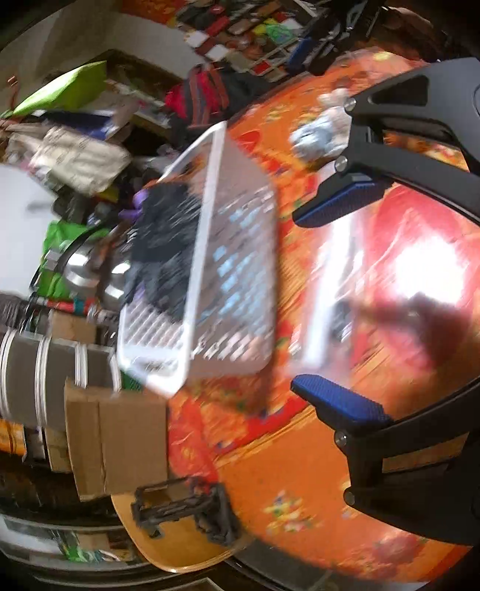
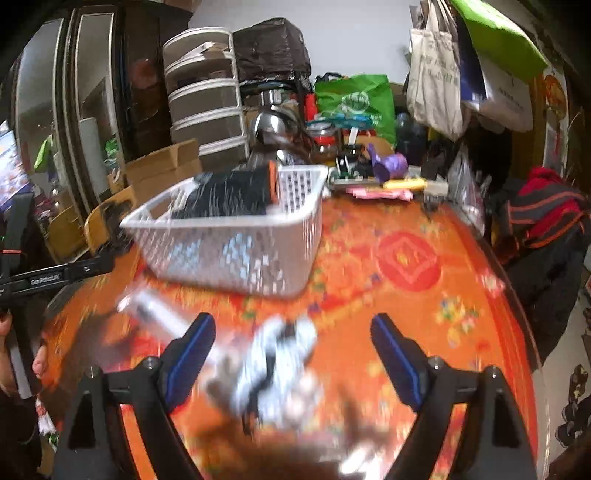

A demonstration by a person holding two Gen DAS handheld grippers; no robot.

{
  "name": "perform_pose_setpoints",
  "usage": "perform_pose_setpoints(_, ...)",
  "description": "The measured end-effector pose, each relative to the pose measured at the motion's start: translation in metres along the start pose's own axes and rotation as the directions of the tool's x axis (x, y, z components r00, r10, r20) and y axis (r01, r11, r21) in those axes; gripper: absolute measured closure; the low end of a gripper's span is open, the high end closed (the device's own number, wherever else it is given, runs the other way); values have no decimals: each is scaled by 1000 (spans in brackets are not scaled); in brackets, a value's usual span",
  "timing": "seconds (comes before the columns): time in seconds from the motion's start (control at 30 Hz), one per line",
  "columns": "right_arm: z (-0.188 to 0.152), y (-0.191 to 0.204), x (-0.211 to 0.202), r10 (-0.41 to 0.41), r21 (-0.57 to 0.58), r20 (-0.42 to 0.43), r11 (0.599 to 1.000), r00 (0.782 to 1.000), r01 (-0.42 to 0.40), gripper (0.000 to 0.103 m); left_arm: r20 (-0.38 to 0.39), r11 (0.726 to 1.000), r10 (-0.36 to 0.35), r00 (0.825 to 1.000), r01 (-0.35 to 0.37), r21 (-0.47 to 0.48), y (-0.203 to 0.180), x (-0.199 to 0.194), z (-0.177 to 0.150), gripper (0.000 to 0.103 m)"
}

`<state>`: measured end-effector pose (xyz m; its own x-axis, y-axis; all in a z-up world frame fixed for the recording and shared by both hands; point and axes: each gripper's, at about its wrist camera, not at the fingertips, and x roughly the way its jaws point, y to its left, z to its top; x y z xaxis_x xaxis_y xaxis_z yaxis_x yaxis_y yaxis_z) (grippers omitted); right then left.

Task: Organize soft objects
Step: 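Move the open left tool back to the white fluffy toy, then grasp the white fluffy toy with light-blue cloth using the left tool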

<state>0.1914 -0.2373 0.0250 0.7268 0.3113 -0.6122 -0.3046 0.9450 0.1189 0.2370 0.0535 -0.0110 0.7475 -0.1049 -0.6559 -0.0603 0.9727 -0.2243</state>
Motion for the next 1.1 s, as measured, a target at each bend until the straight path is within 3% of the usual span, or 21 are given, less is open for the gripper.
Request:
perform_pose_setpoints(0.17, -29, -13, -14, 11, 46, 0, 999, 1000, -11, 24, -11, 997, -41, 999, 42, 68, -60, -7, -38, 23)
perform_pose_setpoints(0.23, -36, -16, -15, 7, 50, -9, 999, 1000, -6, 42, -33, 992, -80, 996, 83, 96, -85, -4, -46, 23)
perform_pose_setpoints(0.33, -43, -19, -11, 36, 65, -29, 997, 999, -34, 51, -49, 980, -110, 993, 117, 159, -123, -4, -62, 23)
perform_pose_setpoints(0.43, -46, -19, -7, 51, 65, -42, 997, 998, -48, 52, -49, 969, -148, 988, 155, 193, -145, -6, -73, 23)
perform_pose_setpoints(0.57, -48, -16, -2, 77, 60, -54, 996, 996, -74, 52, -56, 962, -130, 990, 140, 234, -169, 1, -84, 25)
perform_pose_setpoints(0.63, -48, -13, 1, 76, 54, -65, 996, 995, -72, 58, -55, 962, -126, 990, 136, 236, -175, 4, -87, 37)
perform_pose_setpoints(0.87, -49, -14, 13, 101, 73, -97, 993, 990, -94, 73, -104, 956, -134, 985, 157, 250, -181, 29, -83, 59)
perform_pose_setpoints(0.93, -50, -14, 17, 102, 76, -112, 993, 988, -94, 83, -118, 952, -153, 981, 179, 247, -183, 36, -83, 78)
perform_pose_setpoints(1.0, -51, -15, 22, 95, 79, -125, 993, 988, -86, 89, -137, 951, -174, 975, 203, 234, -184, 40, -81, 82)
perform_pose_setpoints(1.1, -50, -16, 21, 87, 80, -121, 994, 989, -77, 91, -143, 948, -188, 972, 218, 233, -182, 44, -80, 85)
